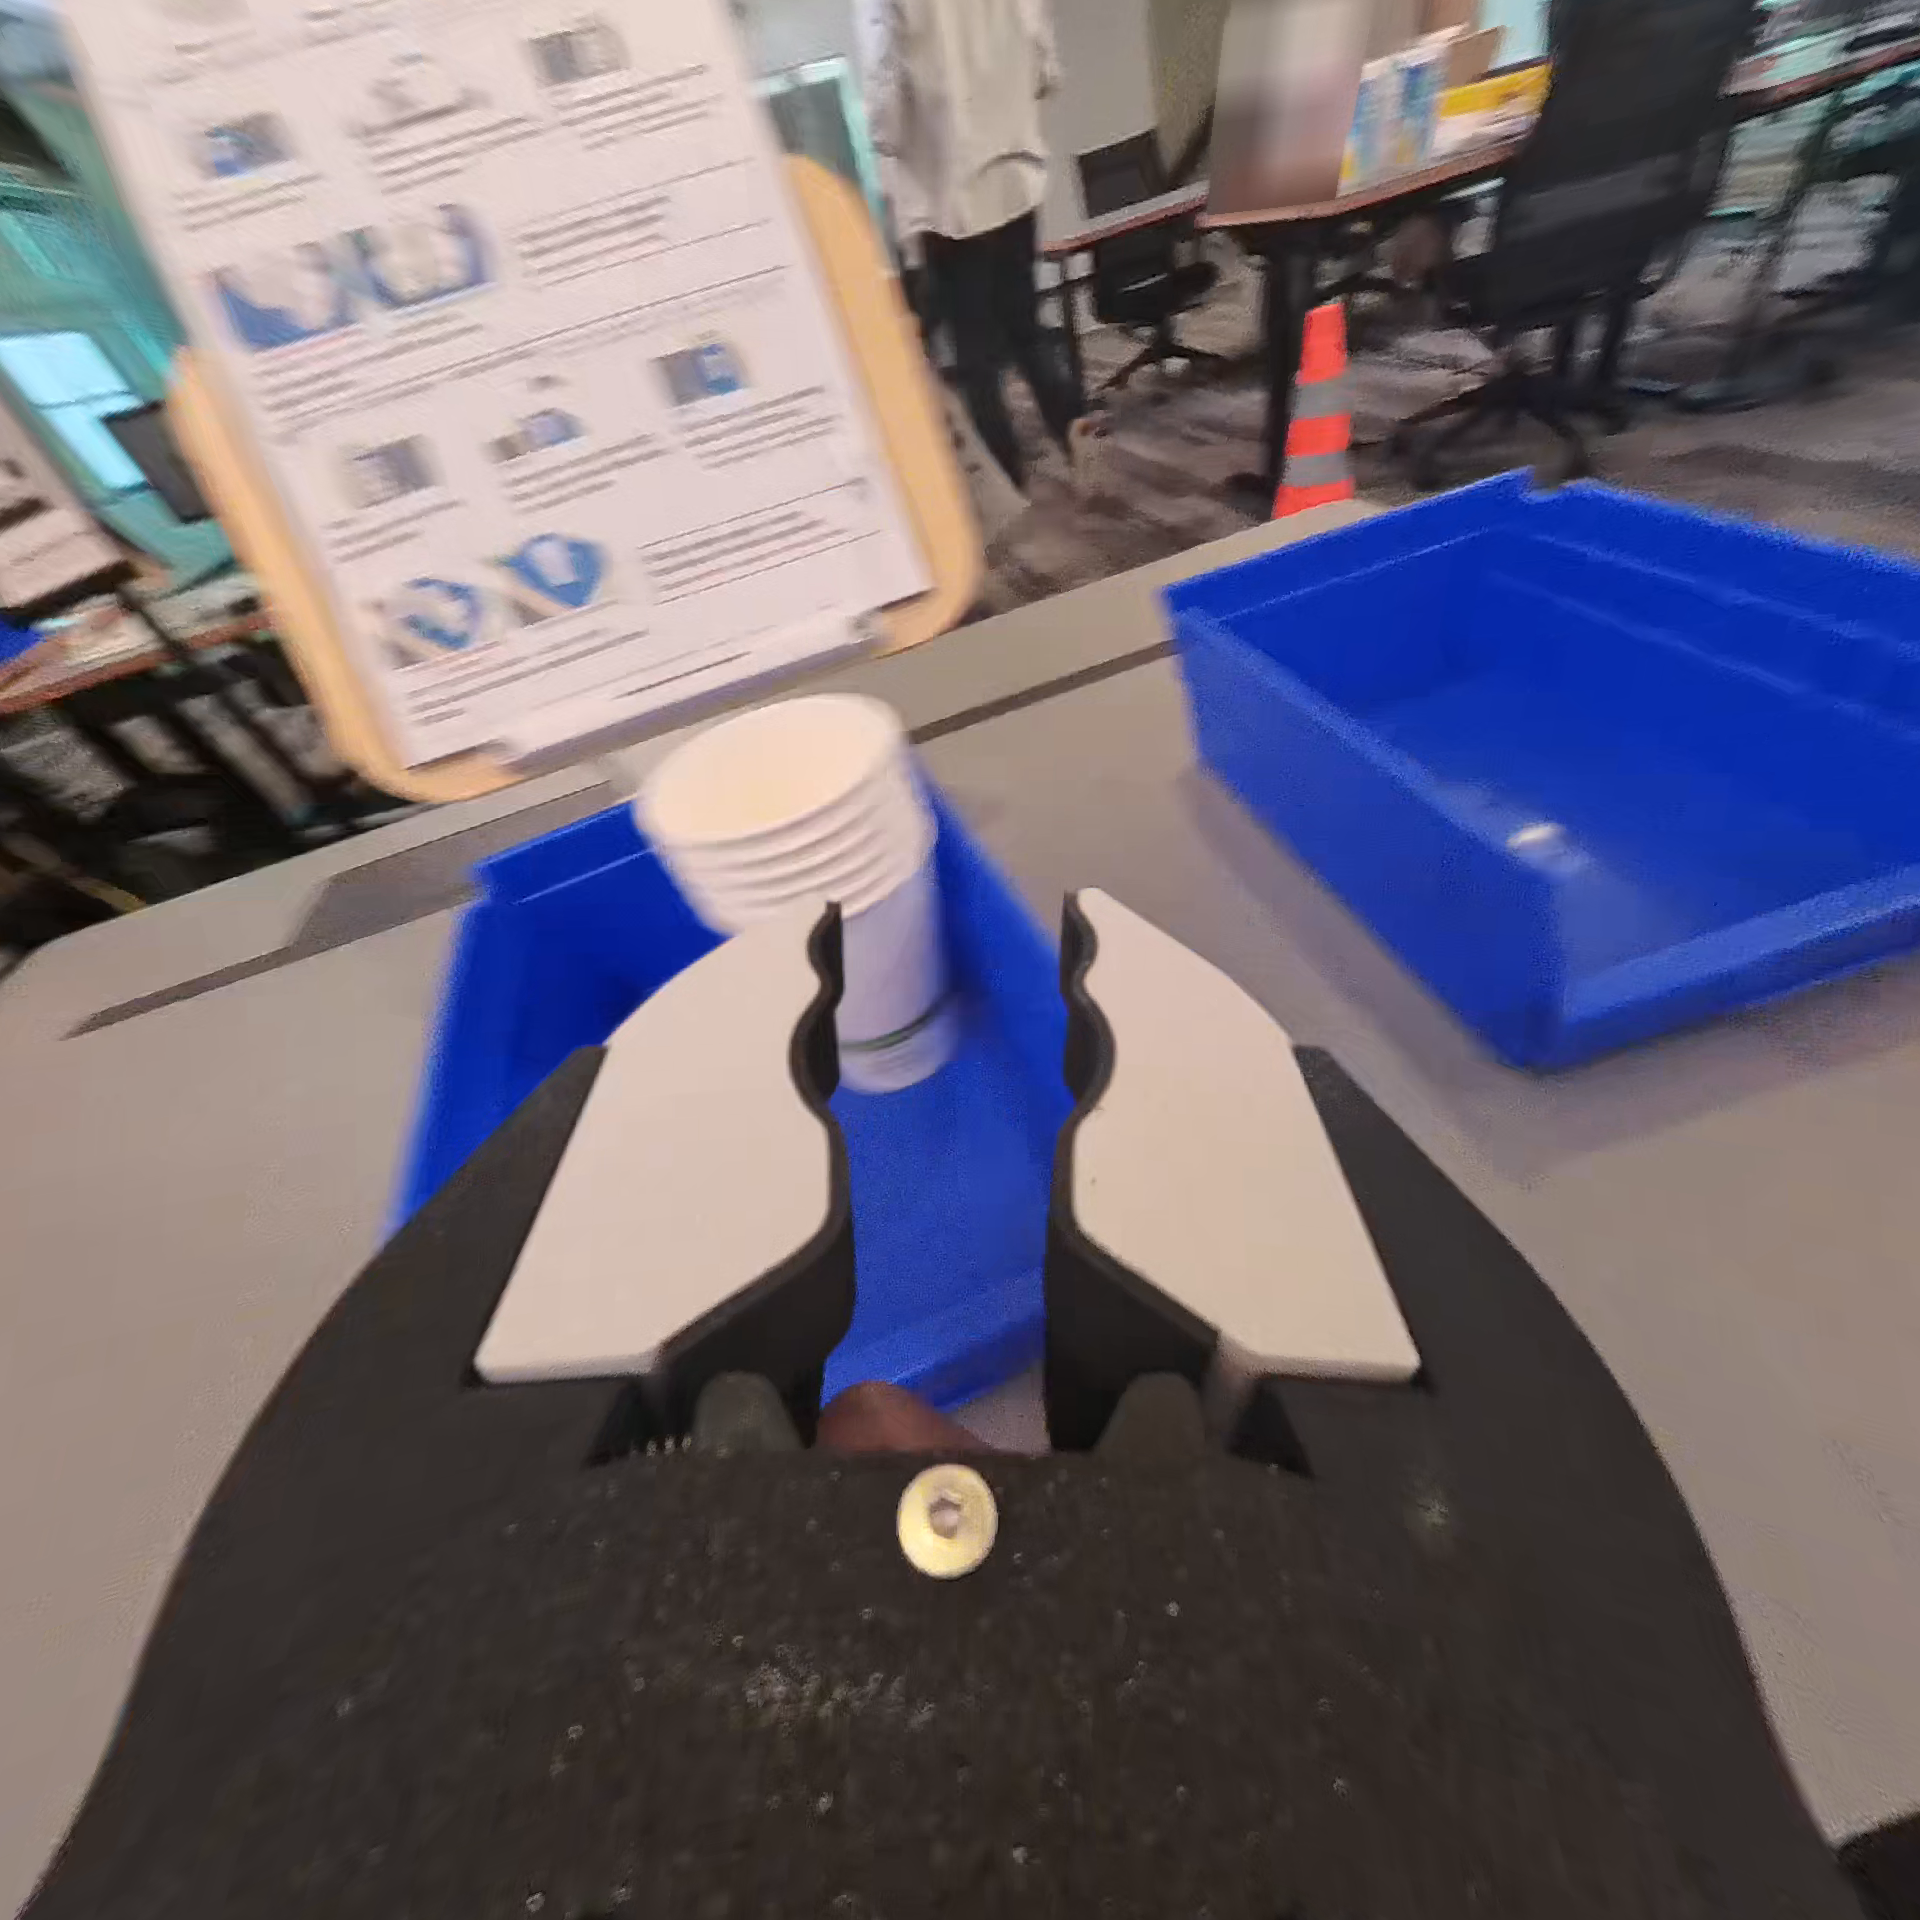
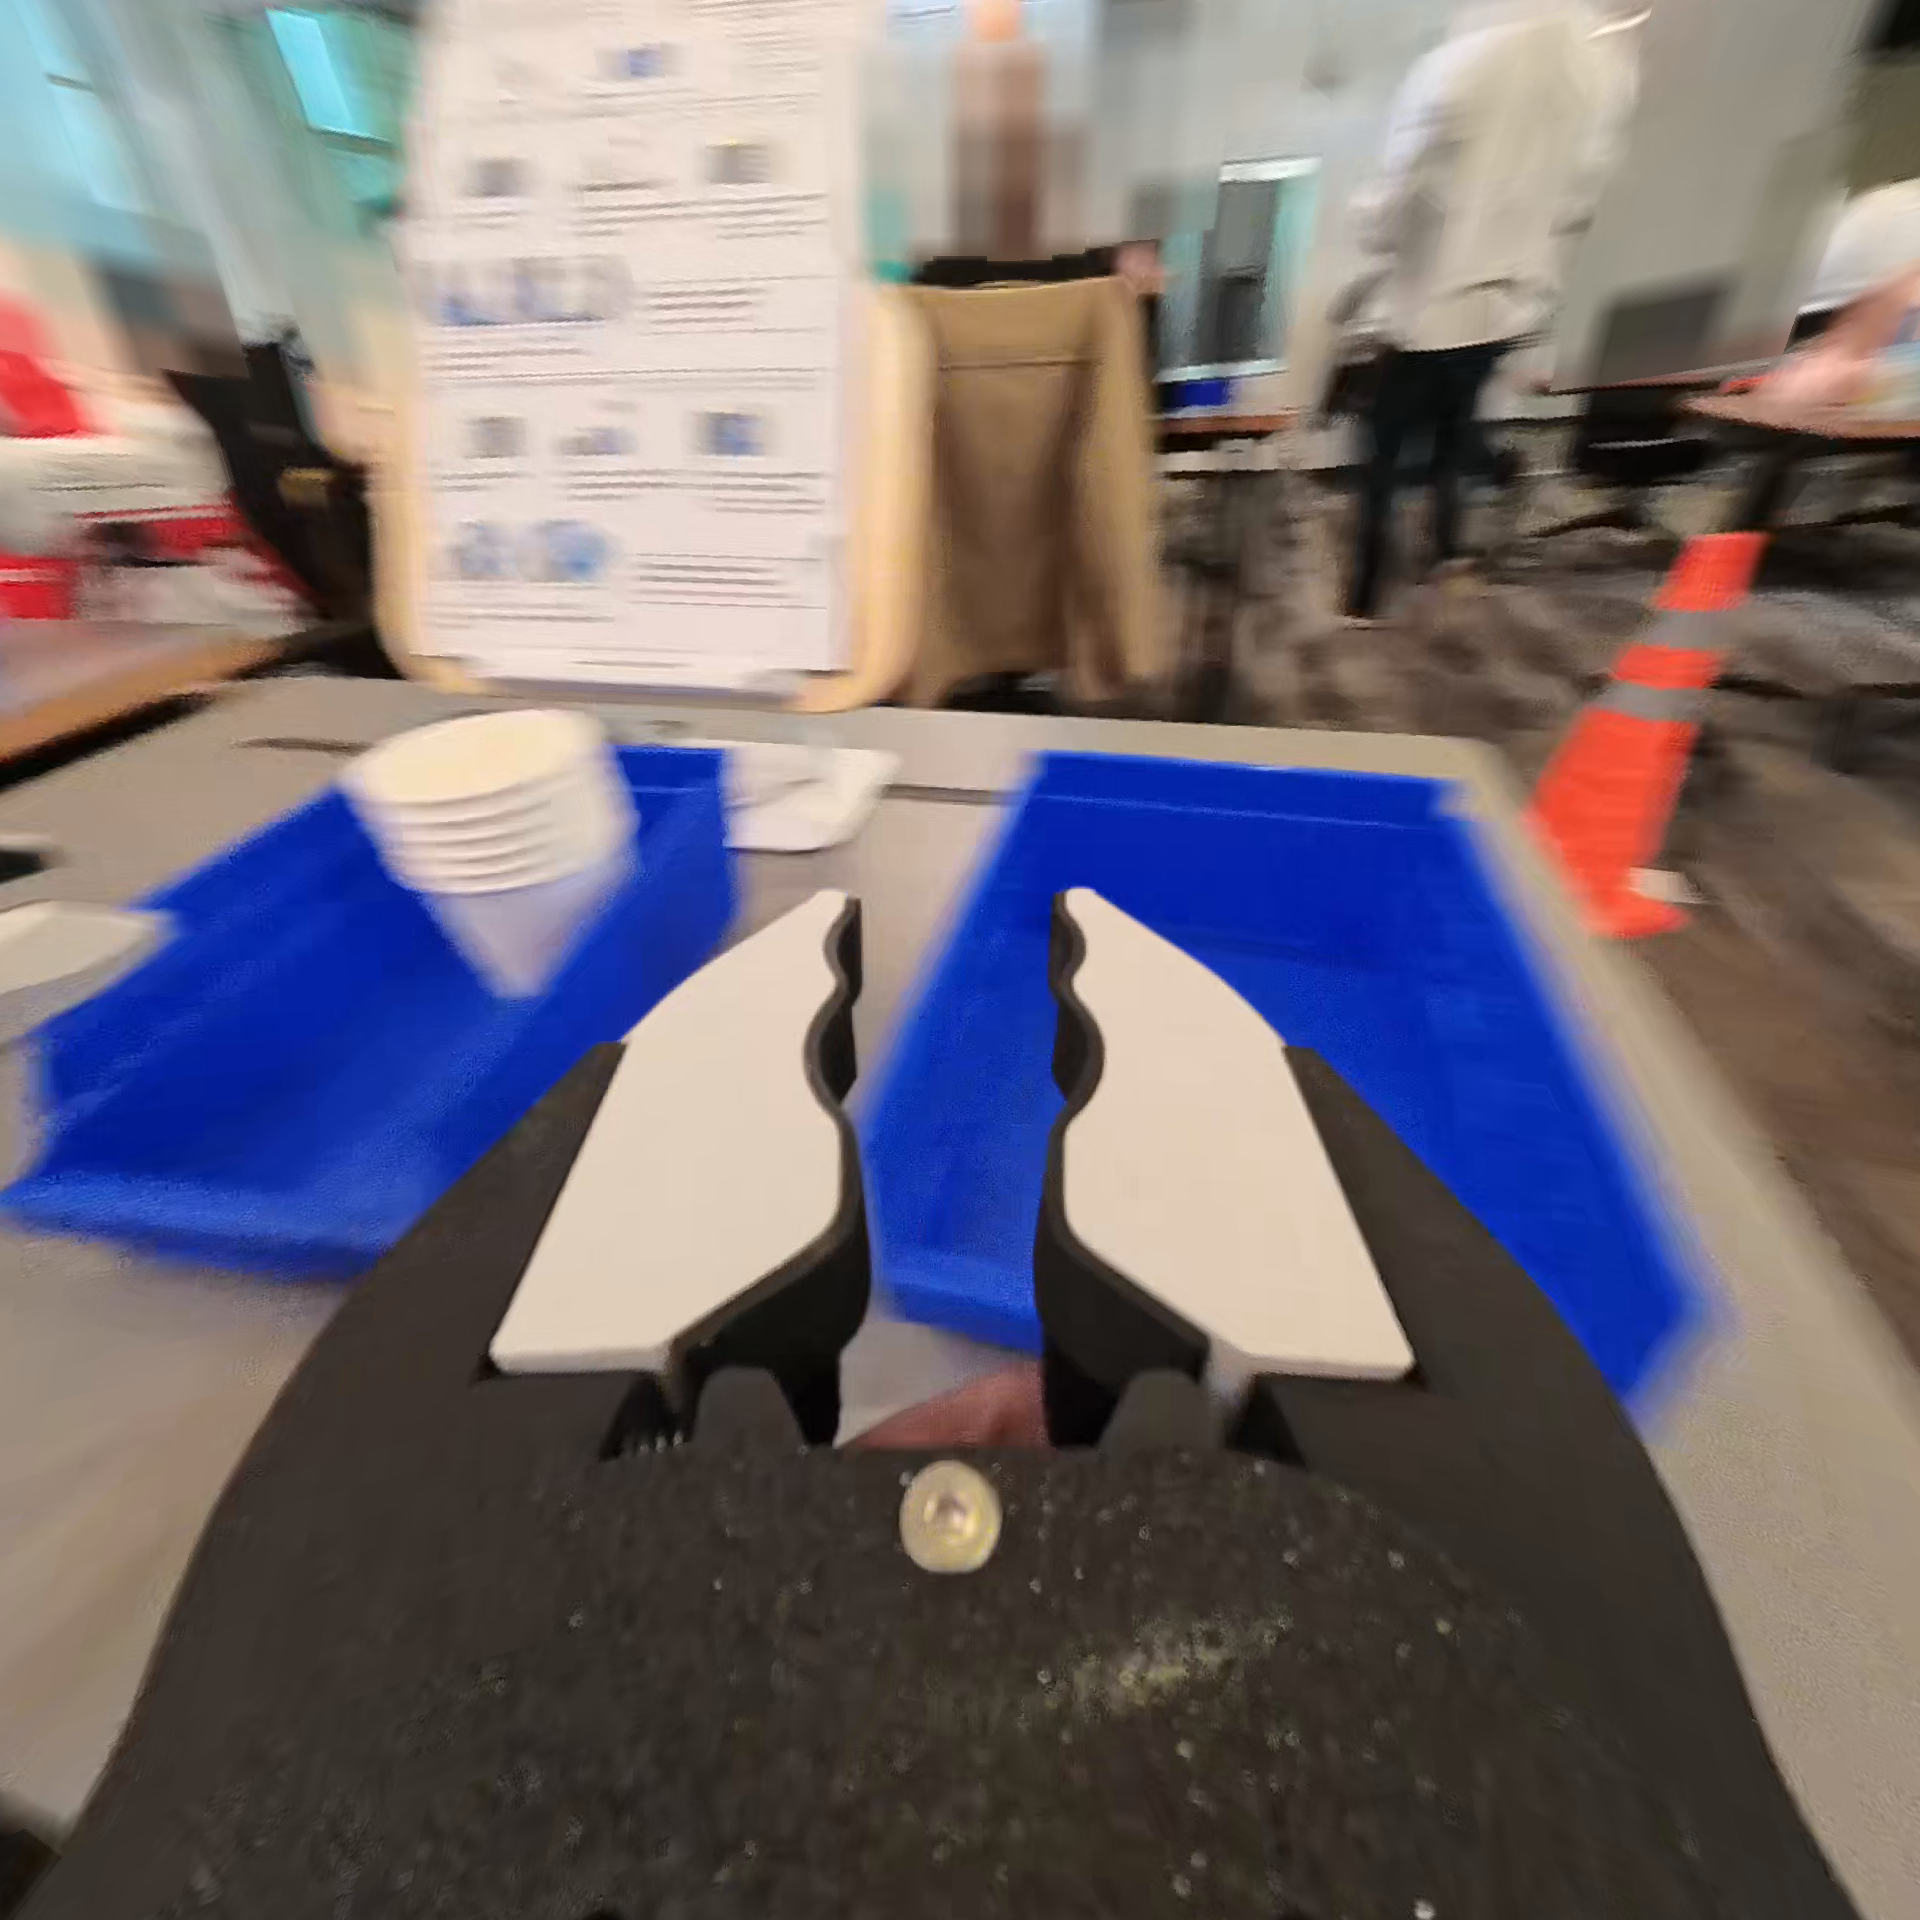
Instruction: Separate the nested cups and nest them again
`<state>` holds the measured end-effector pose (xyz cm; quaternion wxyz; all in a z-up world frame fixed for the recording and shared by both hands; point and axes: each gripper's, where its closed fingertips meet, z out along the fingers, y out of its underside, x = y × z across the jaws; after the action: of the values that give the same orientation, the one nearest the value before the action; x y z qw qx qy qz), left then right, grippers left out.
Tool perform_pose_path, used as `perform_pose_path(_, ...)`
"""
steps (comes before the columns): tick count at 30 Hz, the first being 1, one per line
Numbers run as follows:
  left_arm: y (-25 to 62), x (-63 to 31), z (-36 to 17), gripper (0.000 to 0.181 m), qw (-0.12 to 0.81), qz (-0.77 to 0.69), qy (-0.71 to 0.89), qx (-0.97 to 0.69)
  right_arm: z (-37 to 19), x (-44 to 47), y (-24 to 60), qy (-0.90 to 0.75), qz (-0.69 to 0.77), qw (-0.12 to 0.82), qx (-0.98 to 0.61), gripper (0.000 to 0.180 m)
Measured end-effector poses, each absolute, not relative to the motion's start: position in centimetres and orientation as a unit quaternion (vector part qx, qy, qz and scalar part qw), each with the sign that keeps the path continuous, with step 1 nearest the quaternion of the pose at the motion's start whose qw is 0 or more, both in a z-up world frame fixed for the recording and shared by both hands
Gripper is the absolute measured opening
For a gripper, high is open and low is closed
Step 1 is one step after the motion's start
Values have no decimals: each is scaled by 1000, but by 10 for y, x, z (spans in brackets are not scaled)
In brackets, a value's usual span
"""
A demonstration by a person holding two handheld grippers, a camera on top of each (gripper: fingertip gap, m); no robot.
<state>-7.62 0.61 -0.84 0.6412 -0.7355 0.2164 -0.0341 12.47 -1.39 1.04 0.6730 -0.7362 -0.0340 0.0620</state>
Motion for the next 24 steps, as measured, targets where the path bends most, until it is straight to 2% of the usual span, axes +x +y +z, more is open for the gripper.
perform_pose_path(3, 17, -163, -26, 45, 641, 12, 161, -750, -26, 18, -9, -83, 150, 638, -751, 41)
perform_pose_path(6, 27, -222, -65, 52, 603, -11, 95, -792, -77, -40, 7, -92, 137, 604, -780, 46)
perform_pose_path(9, 40, -255, -89, 51, 589, -5, 61, -806, -104, -54, 24, -76, 70, 599, -794, 46)
perform_pose_path(11, 46, -253, -109, 51, 556, -53, 52, -828, -116, -49, 35, -58, 25, 589, -806, 46)
perform_pose_path(13, 52, -248, -123, 49, 536, -78, 49, -839, -131, -50, 41, -29, 34, 565, -824, 43)
perform_pose_path(14, 53, -242, -128, 43, 529, -88, 53, -843, -134, -58, 42, -29, 63, 558, -827, 36)
perform_pose_path(15, 54, -234, -133, 39, 519, -106, 61, -846, -133, -61, 42, -17, 74, 559, -826, 19)
perform_pose_path(17, 55, -229, -136, 38, 515, -104, 55, -849, -132, -58, 44, 2, 52, 565, -823, 13)
perform_pose_path(19, 55, -239, -135, 15, 513, -80, 40, -854, -131, -52, 45, 43, 54, 565, -822, 3)
perform_pose_path(20, 56, -246, -132, 3, 518, -72, 40, -851, -130, -54, 45, 43, 54, 567, -821, 3)
perform_pose_path(24, 57, -276, -131, 2, 516, -50, 33, -855, -125, -86, 44, 33, 43, 574, -817, 3)
